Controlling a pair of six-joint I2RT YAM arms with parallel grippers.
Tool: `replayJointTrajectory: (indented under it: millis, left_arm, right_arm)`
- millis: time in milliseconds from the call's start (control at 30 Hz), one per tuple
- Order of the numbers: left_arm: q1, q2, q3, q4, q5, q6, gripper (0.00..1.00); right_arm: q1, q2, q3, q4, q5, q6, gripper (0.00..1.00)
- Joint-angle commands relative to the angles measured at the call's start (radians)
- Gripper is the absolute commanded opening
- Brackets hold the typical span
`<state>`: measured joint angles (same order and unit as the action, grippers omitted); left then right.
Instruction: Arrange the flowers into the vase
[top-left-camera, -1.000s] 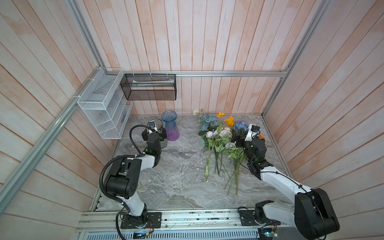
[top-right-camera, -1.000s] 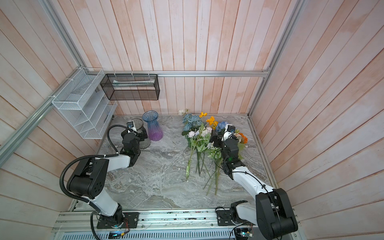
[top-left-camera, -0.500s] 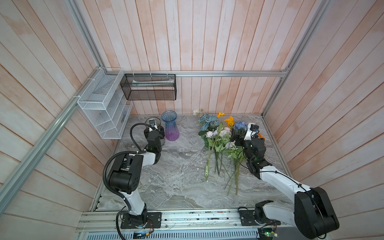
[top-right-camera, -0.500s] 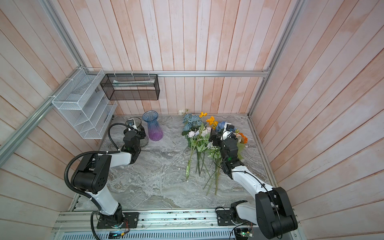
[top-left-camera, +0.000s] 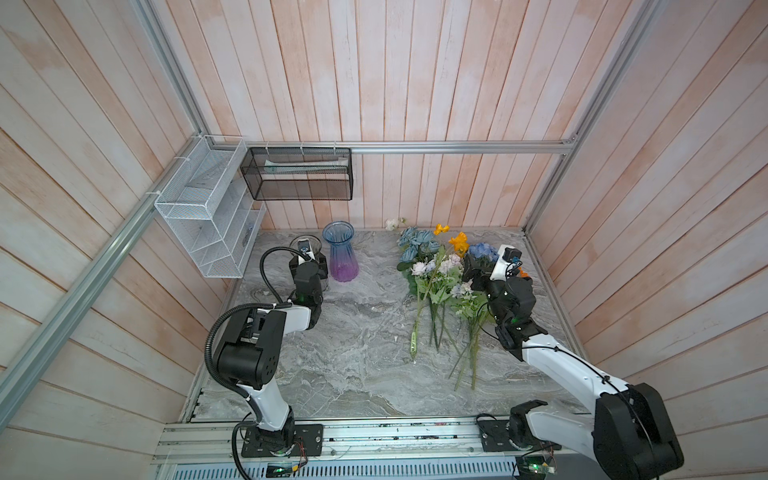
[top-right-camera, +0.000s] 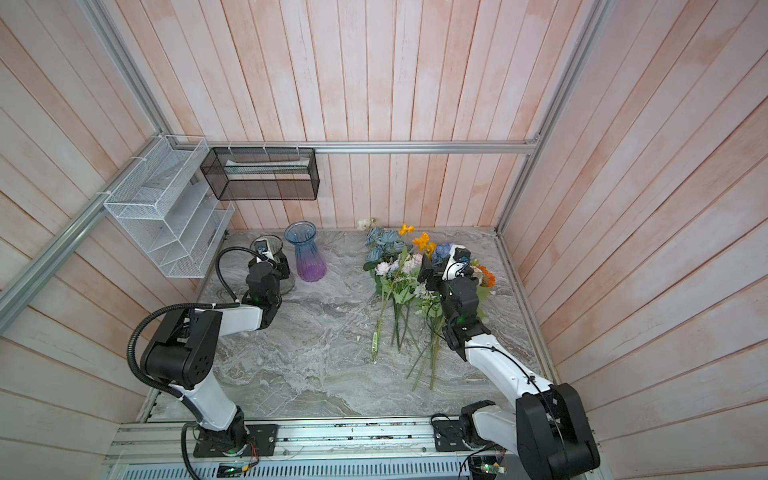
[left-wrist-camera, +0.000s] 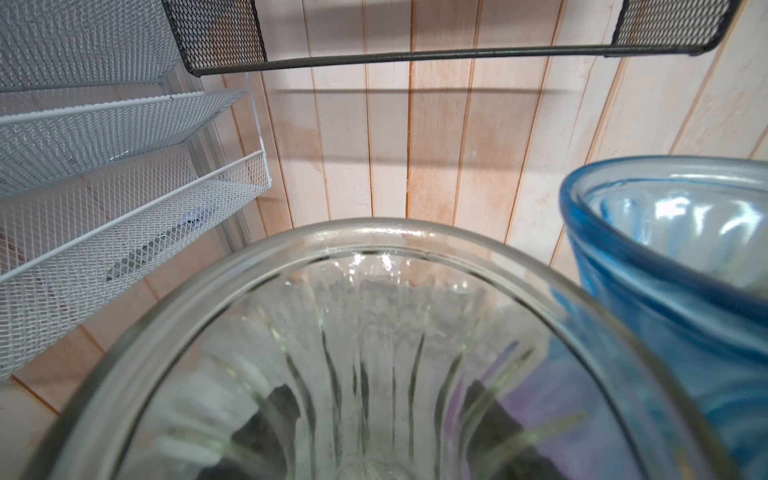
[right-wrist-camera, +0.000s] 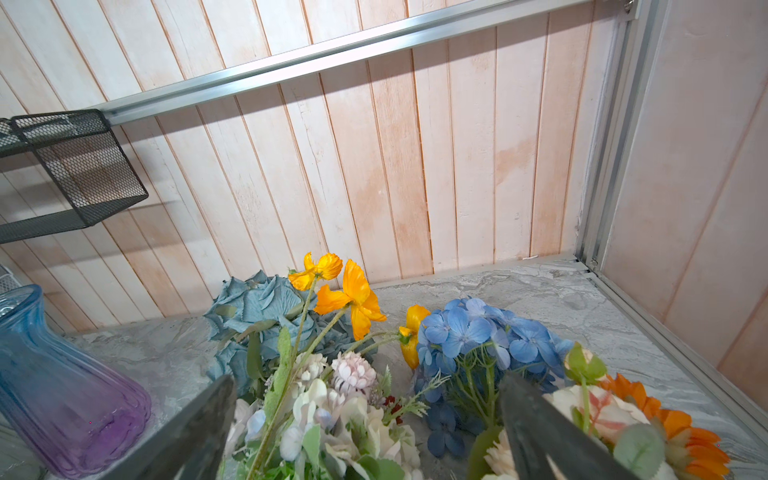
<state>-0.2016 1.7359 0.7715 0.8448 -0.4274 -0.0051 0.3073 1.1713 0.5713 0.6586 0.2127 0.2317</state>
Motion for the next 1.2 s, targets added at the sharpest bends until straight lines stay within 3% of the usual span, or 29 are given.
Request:
replayJointTrajectory:
  millis: [0,267,567,733,1000,1167]
  left_arm:
    - [-0.035,-0.080,-0.036,0.000,-0.023,0.002,0.49]
    - [-0.163,-0.271,-0.160,-0.078,-0.075,-0.037,0.49]
    - [-0.356,-0.459,-0.226,-0.131,-0.080,-0.169,0.49]
    - [-0.472,-0.408,-0.197,-0.053,-0.153,-0.080,0.49]
    - [-0.606,-0.248,-0.116,0.059,-0.171,0.039,0.50]
    - [-0.639,-0.183,-0.077,0.093,-0.156,0.020,0.52]
  right_arm:
    - [0.009,-0.018,0.005,0.014,0.020,-0.014,0.98]
    - [0.016,-0.017,0.006,0.011,0.021,-0.002,0.98]
    - [0.016,-0.015,0.011,0.000,0.024,0.049,0.98]
    - [0.016,-0.031,0.010,-0.016,0.006,0.080,0.98]
    - [0.020,-0.080,-0.014,-0.048,-0.026,0.099,0.97]
    - [0.022,-0.080,-0.001,-0.110,-0.106,0.121,0.93]
